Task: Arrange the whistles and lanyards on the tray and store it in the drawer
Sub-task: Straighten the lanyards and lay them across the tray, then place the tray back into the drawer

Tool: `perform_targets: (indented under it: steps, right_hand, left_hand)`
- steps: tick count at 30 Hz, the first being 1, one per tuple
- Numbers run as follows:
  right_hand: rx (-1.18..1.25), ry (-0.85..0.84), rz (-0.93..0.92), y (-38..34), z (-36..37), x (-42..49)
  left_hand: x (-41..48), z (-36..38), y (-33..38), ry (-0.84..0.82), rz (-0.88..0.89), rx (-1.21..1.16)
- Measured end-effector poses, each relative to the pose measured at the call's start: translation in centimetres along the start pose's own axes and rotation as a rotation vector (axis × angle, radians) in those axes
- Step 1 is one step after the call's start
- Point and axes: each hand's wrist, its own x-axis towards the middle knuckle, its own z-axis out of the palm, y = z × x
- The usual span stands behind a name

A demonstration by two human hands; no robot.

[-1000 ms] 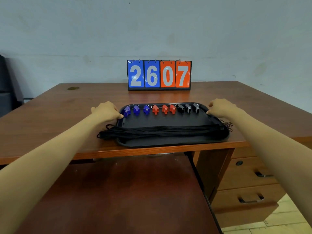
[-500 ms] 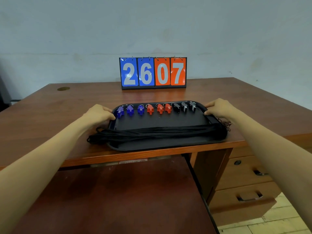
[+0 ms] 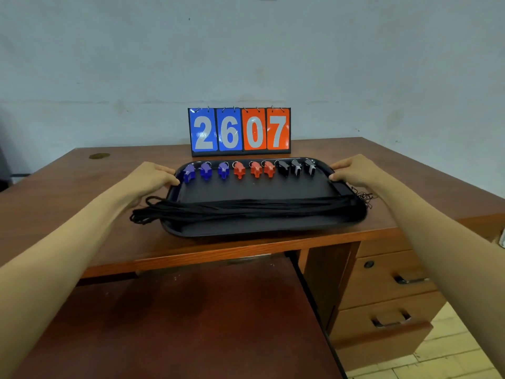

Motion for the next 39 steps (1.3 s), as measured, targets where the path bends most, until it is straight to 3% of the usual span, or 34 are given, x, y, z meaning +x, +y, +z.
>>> perform_targets:
  steps: [11, 24, 39]
  right_hand:
    - [0.158, 0.063, -0.063, -1.6, -4.1, -10.3]
    - [0.092, 0.040, -0.027, 2.4, -1.7, -21.5]
    - [0.050, -0.036, 0.032, 6.0, 3.5, -24.6]
  left_hand:
    - [-9.4, -4.6, 0.6, 0.062, 0.118, -0.045]
    - [-18.6, -3.4, -5.3, -0.010, 0.003, -0.210]
    - [-22.4, -1.0, -11.7, -0.081, -0.057, -0.114]
